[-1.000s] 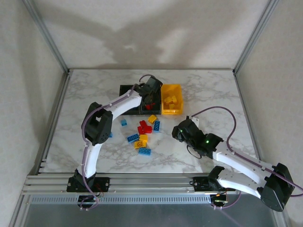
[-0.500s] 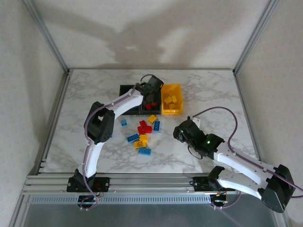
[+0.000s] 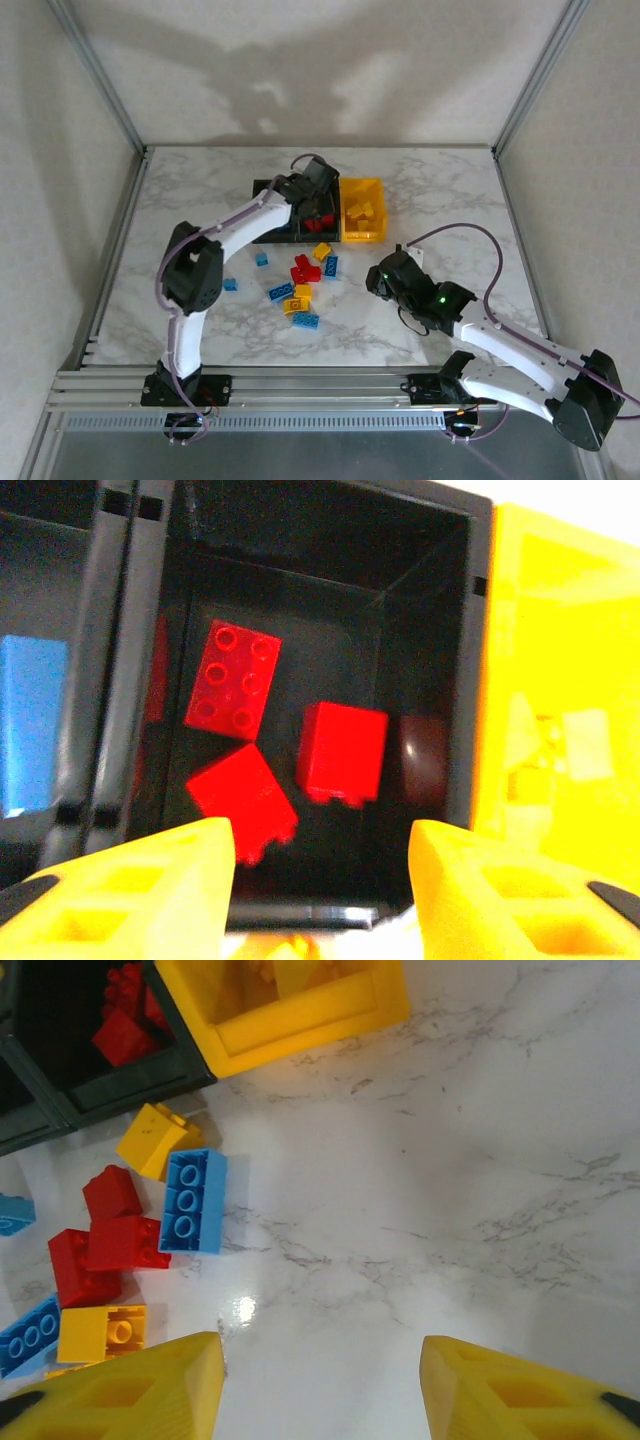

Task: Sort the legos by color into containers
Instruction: Place the lego in the container, then pick up the lego from the middle-left of the table.

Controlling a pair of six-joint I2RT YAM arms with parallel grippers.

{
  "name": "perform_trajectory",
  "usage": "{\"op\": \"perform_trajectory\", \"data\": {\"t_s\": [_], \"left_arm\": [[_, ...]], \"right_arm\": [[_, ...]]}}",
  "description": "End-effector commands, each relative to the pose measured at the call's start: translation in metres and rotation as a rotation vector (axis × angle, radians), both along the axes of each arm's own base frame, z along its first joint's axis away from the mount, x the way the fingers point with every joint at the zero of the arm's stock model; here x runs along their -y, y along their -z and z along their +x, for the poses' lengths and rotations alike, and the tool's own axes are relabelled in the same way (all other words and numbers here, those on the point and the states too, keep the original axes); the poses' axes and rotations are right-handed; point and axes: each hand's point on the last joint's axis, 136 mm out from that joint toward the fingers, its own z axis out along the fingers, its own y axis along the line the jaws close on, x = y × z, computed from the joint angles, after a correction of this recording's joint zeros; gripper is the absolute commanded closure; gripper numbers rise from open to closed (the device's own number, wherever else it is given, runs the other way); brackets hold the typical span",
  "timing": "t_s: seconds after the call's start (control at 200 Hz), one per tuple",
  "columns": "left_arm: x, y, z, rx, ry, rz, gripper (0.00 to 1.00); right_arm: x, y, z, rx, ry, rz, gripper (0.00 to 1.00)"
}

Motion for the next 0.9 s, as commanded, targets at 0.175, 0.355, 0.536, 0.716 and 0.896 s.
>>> {"op": "perform_trajectory", "data": {"t_s": [0.175, 0.355, 0.536, 0.716, 0.896], "left_arm": [[-0.019, -0.041, -0.067, 0.053, 0.119, -0.08, 0.5], [-0.048, -0.029, -0.108, 0.04, 0.107, -0.099, 0.49], [-0.076, -0.007, -0.14, 0.005, 0.052, -0.098, 0.45], [-0.097, 0.029, -0.165, -0.071, 0.024, -0.067, 0.41], [-0.108, 0.054, -0.18, -0.13, -0.013, -0.048, 0.37]], "right_arm": [[-0.022, -0.018, 0.006, 0.031, -0.076, 0.028, 0.43], [-0.043, -0.013, 0.01, 0.013, -0.118, 0.033, 0.42], [-0.064, -0.006, 0.012, -0.006, -0.158, 0.022, 0.42], [-0.078, 0.003, 0.01, -0.022, -0.188, 0.012, 0.42], [-0.077, 0.008, 0.008, -0.031, -0.182, 0.005, 0.43]]}}
